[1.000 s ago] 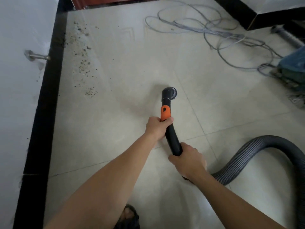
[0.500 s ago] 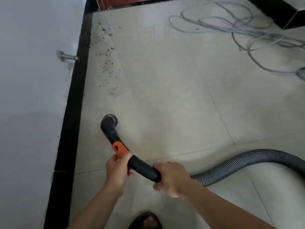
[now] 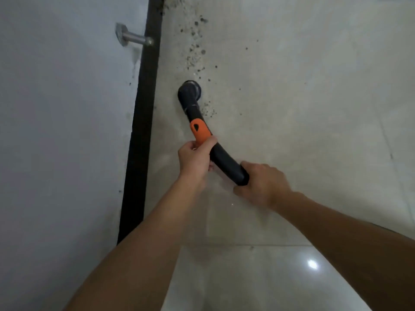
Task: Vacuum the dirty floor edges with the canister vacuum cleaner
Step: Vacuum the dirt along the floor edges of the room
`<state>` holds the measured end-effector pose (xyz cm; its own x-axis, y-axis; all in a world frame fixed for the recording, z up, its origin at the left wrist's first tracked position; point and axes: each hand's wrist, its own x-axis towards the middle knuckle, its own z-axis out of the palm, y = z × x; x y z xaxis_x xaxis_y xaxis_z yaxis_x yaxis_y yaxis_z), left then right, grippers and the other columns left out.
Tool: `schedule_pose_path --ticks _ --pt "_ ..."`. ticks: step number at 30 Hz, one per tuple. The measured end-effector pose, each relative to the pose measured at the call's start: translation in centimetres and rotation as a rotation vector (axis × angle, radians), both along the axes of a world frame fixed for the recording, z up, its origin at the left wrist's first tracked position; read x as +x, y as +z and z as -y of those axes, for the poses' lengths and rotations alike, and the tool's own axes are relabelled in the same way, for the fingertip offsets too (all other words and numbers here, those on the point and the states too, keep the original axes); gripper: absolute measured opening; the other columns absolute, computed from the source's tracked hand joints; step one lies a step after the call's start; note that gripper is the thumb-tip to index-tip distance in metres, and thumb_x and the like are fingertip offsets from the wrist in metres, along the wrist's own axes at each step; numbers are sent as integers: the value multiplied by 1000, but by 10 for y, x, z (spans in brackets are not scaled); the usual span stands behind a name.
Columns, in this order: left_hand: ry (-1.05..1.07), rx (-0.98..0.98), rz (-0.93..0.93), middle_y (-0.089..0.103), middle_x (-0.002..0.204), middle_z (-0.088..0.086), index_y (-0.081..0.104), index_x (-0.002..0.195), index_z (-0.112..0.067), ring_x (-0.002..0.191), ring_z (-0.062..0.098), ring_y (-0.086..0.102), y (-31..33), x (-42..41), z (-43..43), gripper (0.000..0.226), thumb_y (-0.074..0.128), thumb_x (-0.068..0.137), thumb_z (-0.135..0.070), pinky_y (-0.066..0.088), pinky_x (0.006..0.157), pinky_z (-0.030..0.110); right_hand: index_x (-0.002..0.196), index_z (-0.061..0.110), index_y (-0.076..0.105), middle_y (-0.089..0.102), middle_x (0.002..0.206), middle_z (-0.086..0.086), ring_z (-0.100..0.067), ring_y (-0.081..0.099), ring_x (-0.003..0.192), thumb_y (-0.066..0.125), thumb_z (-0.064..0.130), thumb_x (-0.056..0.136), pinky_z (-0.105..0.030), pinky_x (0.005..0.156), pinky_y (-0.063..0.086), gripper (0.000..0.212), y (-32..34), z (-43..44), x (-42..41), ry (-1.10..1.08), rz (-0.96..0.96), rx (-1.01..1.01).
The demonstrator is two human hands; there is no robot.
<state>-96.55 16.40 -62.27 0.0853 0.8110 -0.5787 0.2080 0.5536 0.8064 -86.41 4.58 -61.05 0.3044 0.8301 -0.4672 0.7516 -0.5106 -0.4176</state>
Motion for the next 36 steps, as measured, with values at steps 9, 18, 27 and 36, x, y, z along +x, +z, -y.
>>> schedule_pose_path --ticks 9,18,27,36 --pt "187 115 -98 60 69 9 61 77 -6 62 22 56 -1 -43 3 14 71 82 -14 43 59 31 103 29 50 65 99 2 -23 62 91 61 43 78 -28 65 34 30 -18 -15 -29 206 -63 26" --pt "180 64 -131 62 72 12 61 77 -9 66 27 59 7 -58 24 12 71 82 -14 48 62 36 93 29 45 63 95 2 -25 60 89 61 44 75 -29 67 34 29 -6 6 -50 148 -117 -11" --pt "-156 24 10 61 62 1 62 76 -7 54 14 56 2 -10 63 16 76 78 -15 41 47 23 92 30 42 63 93 4 -21 64 100 58 48 77 -30 67 37 28 -5 75 -34 -156 -66 -65" --pt "-114 1 1 59 65 7 60 80 -6 51 16 54 -3 -9 67 22 76 79 -21 39 45 25 86 35 43 59 87 10 -21 64 94 59 46 75 -29 66 35 23 -6 73 -4 19 -64 -63"
